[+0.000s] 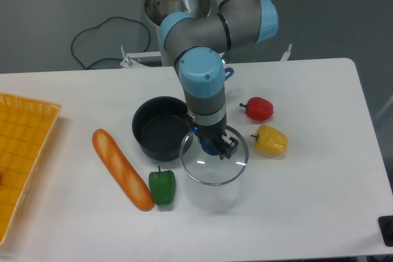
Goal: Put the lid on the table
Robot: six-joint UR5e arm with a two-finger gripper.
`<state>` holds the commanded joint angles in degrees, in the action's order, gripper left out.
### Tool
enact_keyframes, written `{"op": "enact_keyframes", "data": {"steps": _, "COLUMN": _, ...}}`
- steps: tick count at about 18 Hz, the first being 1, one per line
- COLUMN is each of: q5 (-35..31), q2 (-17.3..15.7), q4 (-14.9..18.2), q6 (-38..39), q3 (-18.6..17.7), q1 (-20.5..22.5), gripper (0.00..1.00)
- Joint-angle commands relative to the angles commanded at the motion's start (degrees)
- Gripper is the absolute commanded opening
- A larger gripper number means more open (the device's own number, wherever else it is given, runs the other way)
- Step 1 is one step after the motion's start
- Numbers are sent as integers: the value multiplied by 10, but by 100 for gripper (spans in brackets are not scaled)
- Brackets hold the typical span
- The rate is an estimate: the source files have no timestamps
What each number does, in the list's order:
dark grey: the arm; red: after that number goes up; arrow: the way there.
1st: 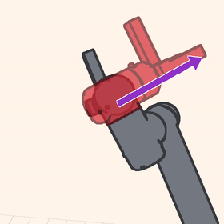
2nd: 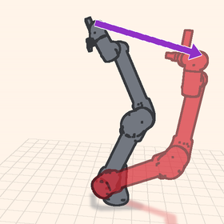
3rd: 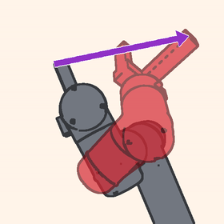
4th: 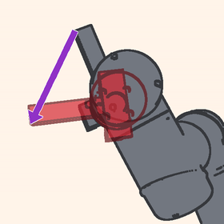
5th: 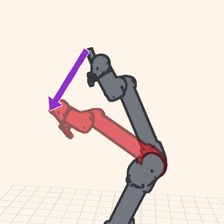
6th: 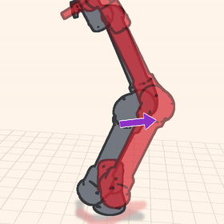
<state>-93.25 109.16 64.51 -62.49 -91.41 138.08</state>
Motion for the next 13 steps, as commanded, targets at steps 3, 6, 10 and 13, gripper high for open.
{"op": "enact_keyframes", "data": {"steps": 3, "q5": 0, "q2": -1, "q4": 0, "q6": 0, "q3": -2, "q1": 0, "gripper": 55}}
{"op": "enact_keyframes", "data": {"steps": 6, "q5": -1, "q2": 0, "q4": -1, "q6": 0, "q3": -1, "q1": 0, "gripper": 55}}
{"op": "enact_keyframes", "data": {"steps": 10, "q5": -1, "q2": 2, "q4": -1, "q6": 2, "q3": 4, "q1": 1, "gripper": 55}}
{"op": "enact_keyframes", "data": {"steps": 13, "q5": -1, "q2": 3, "q4": -2, "q6": 1, "q3": 5, "q1": 3, "gripper": 55}}
